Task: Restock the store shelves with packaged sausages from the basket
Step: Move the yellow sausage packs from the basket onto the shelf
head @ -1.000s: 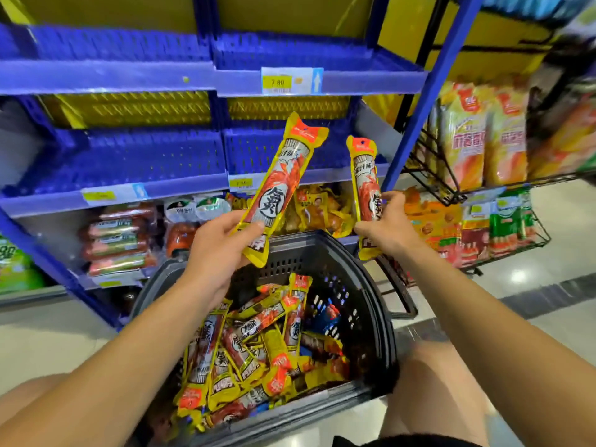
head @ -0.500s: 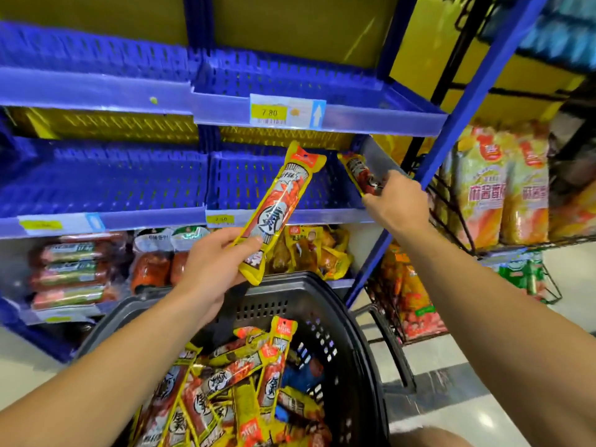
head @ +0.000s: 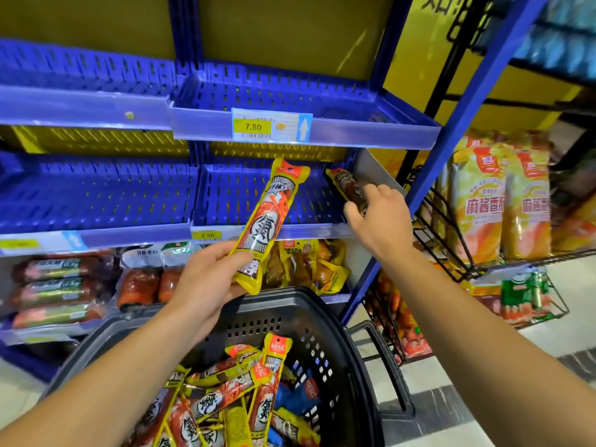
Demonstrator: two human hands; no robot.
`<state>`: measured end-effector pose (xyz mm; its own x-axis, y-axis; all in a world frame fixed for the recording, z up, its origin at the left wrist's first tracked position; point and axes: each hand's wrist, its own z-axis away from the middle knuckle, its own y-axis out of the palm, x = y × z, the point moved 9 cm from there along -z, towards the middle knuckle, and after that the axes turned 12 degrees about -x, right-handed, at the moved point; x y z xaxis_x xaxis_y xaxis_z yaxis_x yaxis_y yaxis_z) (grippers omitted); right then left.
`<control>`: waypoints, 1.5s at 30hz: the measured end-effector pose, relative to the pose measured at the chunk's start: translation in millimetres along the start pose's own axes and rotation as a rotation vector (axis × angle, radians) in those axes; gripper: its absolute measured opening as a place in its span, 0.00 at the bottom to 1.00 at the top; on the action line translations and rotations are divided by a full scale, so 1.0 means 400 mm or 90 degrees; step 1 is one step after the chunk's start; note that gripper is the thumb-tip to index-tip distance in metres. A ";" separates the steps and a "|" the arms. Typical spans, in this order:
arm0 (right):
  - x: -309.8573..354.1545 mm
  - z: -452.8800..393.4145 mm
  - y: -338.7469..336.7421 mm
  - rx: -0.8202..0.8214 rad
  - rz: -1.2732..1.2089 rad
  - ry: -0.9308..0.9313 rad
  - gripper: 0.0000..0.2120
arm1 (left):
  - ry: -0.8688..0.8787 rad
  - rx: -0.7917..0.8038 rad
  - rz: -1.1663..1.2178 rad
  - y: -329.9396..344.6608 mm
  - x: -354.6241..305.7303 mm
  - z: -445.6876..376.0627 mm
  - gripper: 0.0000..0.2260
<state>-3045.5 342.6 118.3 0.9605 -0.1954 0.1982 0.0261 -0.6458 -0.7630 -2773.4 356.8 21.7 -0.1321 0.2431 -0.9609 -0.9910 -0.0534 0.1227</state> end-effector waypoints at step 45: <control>-0.128 0.099 0.006 0.065 -0.182 -0.056 0.26 | 0.566 0.069 -0.681 0.427 -0.157 -0.157 0.33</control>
<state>-3083.5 380.2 82.0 0.9304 0.0501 0.3630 0.3215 -0.5868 -0.7431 -2933.1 271.7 87.3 0.6984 -0.5735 -0.4281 -0.6034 -0.1502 -0.7832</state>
